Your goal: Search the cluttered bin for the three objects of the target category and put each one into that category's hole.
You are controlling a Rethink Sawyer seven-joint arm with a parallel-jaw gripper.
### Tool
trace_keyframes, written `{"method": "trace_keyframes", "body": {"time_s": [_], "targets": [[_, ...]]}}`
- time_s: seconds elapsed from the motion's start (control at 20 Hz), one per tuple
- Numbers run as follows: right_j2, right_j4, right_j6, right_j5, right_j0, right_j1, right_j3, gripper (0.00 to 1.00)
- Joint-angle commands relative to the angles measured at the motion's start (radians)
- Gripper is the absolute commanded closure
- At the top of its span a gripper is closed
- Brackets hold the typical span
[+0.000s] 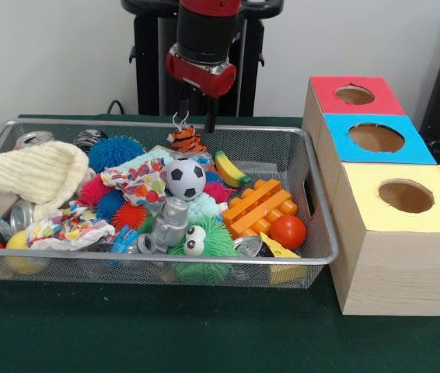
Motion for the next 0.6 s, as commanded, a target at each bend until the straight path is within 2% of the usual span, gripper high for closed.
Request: {"method": "trace_keyframes", "body": {"time_s": [0.05,0.6], "targets": [[0.054,0.011,0.086,0.065,-0.006,0.019,-0.124,0.00],[0.056,0.008,0.093,0.042,-0.006,0.043,-0.137,0.00]]}}
